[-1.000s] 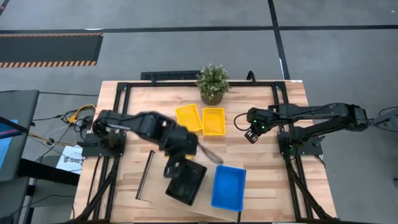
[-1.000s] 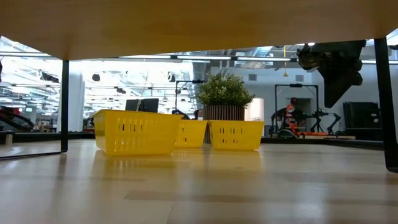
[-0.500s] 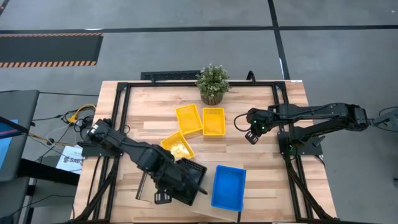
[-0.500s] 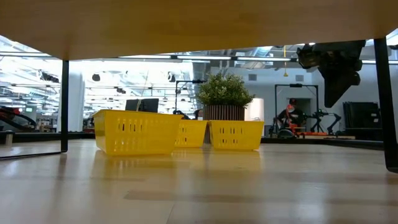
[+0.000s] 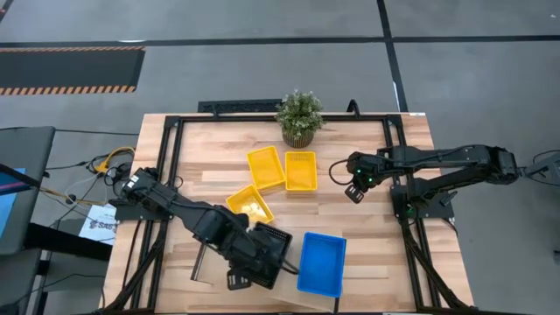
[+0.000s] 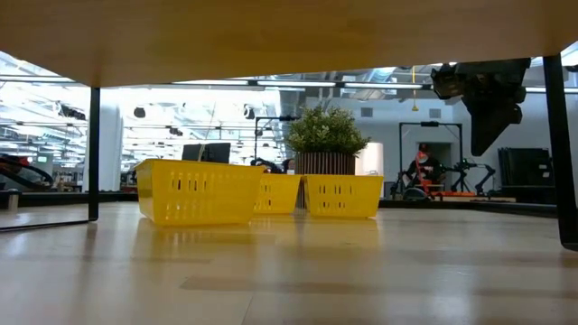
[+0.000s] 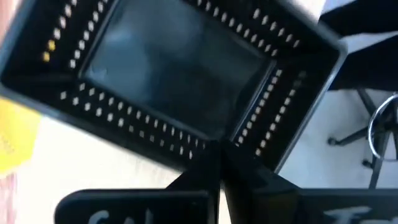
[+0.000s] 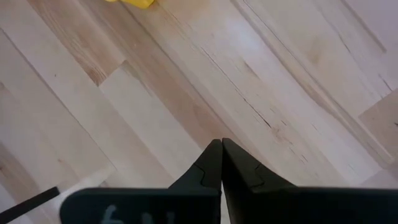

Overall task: Stack baskets on shelf by color
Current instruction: Stack the black bin on top of the black bin on the shelf, then put the bottom yellow bin on the shelf

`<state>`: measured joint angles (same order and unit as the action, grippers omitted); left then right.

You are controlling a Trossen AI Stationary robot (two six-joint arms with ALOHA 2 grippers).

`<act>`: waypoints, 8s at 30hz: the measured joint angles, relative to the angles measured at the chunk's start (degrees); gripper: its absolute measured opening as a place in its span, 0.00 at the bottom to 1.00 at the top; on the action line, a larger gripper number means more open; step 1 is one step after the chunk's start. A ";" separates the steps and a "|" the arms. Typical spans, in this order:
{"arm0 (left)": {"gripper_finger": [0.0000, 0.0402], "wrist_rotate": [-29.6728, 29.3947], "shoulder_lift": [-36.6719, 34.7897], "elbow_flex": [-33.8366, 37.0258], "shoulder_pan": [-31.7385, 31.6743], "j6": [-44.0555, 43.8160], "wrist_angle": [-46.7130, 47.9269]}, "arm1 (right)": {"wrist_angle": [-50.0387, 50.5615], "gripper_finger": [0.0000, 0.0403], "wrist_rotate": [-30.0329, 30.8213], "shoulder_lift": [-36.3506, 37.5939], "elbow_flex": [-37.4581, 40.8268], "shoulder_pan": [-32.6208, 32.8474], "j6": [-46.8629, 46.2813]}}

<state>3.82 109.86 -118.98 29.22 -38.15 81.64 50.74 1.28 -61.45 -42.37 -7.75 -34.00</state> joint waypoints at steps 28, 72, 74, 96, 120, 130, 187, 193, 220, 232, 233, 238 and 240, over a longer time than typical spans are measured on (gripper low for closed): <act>0.00 1.75 0.90 2.49 0.51 -7.07 -1.32 | -0.02 0.06 -0.26 -0.02 -0.02 0.00 1.68; 0.00 -16.77 -1.46 5.01 -9.36 5.35 2.04 | -0.42 0.06 -0.44 -0.02 -0.02 0.00 -0.46; 0.00 -21.67 -2.93 3.25 -10.02 3.95 4.78 | -0.44 0.06 -0.44 -0.02 -0.02 0.00 -0.44; 0.51 -21.19 -17.05 36.11 -29.07 3.43 -13.67 | -1.95 0.06 -0.24 0.00 -0.02 0.00 -3.70; 0.65 -9.51 -19.80 61.85 -35.24 5.79 -37.87 | -2.03 0.06 -0.09 0.00 -0.02 -0.28 -3.50; 0.42 -10.42 -19.78 64.90 -35.49 6.32 -39.40 | -2.01 0.06 -0.09 0.00 -0.02 -0.28 -3.50; 0.00 3.03 -18.55 12.27 -20.82 37.69 0.13 | -1.93 0.06 -0.39 -0.01 -0.02 -0.11 -1.07; 0.00 3.44 -13.00 12.37 -15.33 38.02 2.88 | -1.90 0.06 -0.39 -0.02 -0.02 -0.17 -0.76; 0.04 4.24 -9.35 12.37 -13.17 39.18 0.82 | -1.91 0.06 -0.40 -0.02 -0.02 -0.15 -0.50; 0.18 3.64 -7.47 12.37 -13.36 39.67 1.50 | -1.88 0.06 -0.39 -0.02 -0.02 -0.15 -0.53; 0.19 2.86 -7.54 12.37 -13.50 39.57 1.48 | -1.92 0.06 -0.39 -0.02 -0.02 -0.15 -0.53; 0.26 -0.41 -7.87 9.95 -15.60 36.64 5.85 | -1.87 0.06 -0.57 -0.02 -0.02 -0.15 -0.53; 0.28 -3.26 -8.56 7.73 -17.21 33.37 7.93 | -1.90 0.06 -1.14 -0.02 -0.02 -0.15 -0.66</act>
<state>0.56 101.31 -111.25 12.01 -4.78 89.57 48.84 0.14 -61.47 -42.39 -7.90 -34.65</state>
